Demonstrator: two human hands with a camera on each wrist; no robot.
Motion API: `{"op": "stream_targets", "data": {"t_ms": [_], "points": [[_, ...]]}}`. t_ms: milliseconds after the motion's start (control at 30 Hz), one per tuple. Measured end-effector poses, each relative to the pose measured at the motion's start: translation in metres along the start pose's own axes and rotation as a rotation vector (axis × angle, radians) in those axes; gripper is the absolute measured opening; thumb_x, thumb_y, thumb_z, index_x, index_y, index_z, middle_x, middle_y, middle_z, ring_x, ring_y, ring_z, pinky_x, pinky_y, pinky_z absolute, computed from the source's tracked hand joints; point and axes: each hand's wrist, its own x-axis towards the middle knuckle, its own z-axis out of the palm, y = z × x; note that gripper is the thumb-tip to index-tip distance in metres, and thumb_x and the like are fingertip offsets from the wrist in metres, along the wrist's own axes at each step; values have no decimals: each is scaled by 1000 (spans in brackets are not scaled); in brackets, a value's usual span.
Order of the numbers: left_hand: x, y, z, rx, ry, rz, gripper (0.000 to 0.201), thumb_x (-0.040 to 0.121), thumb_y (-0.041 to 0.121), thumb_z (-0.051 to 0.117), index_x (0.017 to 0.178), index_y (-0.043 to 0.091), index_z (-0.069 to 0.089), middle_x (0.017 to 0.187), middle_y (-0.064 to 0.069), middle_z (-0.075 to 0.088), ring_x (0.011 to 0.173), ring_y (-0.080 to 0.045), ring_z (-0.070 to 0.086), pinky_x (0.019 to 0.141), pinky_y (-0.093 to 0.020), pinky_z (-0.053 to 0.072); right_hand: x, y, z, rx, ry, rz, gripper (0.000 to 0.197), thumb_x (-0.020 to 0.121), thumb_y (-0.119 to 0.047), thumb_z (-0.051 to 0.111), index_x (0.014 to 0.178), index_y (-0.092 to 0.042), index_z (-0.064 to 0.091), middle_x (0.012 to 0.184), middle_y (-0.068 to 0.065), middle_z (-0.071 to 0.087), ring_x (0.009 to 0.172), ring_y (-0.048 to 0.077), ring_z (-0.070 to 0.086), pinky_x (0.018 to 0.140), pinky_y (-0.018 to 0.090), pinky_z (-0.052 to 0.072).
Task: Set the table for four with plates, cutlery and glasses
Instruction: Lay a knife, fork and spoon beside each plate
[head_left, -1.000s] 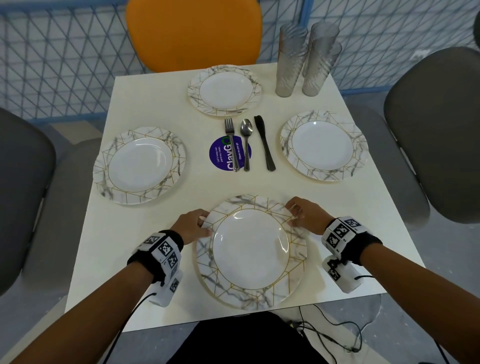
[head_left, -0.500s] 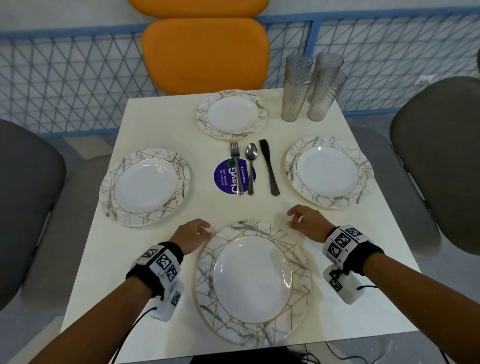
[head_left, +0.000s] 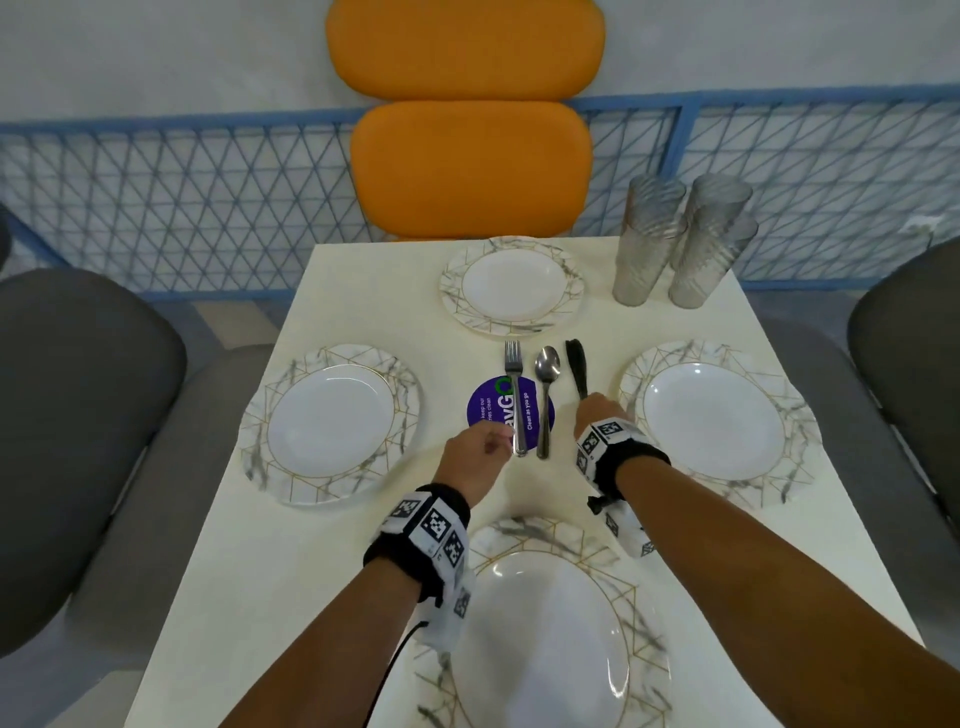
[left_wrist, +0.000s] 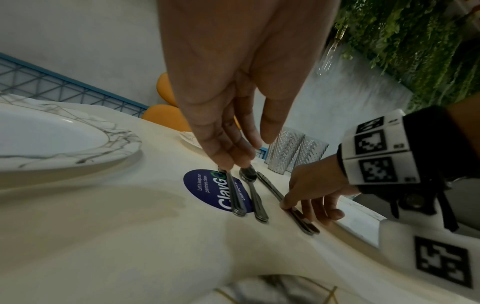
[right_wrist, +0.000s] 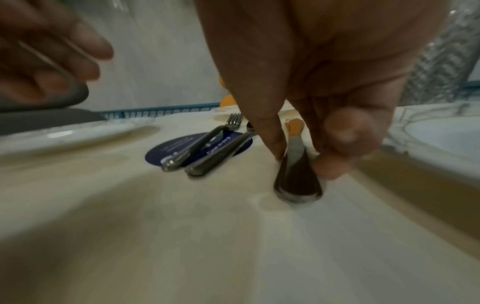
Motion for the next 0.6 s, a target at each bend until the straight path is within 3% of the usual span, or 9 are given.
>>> {"op": "stream_targets", "data": {"t_ms": [67,167,333,400,467,500,600], "points": [[1,-1,1,-9,-11,-5,25,92,13,51,114,9,61,112,-8,64,92,-12,54,80,-16,39,1,-2,2,-44,3,-4,31,88,-7,51,118,-1,51,119,14,57,110,26,58,89,31,47],[1,-5,4,13,-29,-24,24,92,15,51,113,11,61,114,-8,64,93,-13,55,78,-17,39,11,-3,2,-3,-15,-19,31,92,-10,47,120,0,55,124,19,57,115,33,56,92,38,47],[-2,-13,12,18,-62,-33,24,91,13,50,112,10,61,112,-10,65,91,-14,56,79,-19,40,6,5,-5,30,-50,-31,27,88,-14,54,109,3,57,116,17,61,106,30,60,77,30,46],[-2,-14,16,8,-78,-40,26,91,14,48,114,10,60,110,-10,65,91,-15,56,79,-19,40,1,13,-8,120,-87,-18,27,87,-21,56,103,2,57,109,15,61,102,30,60,77,31,47],[-3,-12,23,-21,-93,-47,26,93,17,47,115,9,59,107,-8,63,92,-16,56,81,-22,42,-8,23,-12,281,-96,12,24,85,-26,59,76,-4,55,84,11,61,77,26,61,72,32,52],[-4,-9,27,-50,-98,-51,25,94,19,45,113,10,59,104,-7,61,91,-17,56,81,-25,45,-16,27,-14,381,-102,19,28,85,-25,59,65,-8,51,69,8,59,61,22,58,64,28,54],[-2,4,42,-204,-112,-109,21,96,27,43,101,11,56,101,-8,59,85,-18,55,75,-26,48,-50,35,-24,647,-156,-88,33,86,-13,54,54,-8,48,41,5,52,35,16,45,38,22,40]]}}
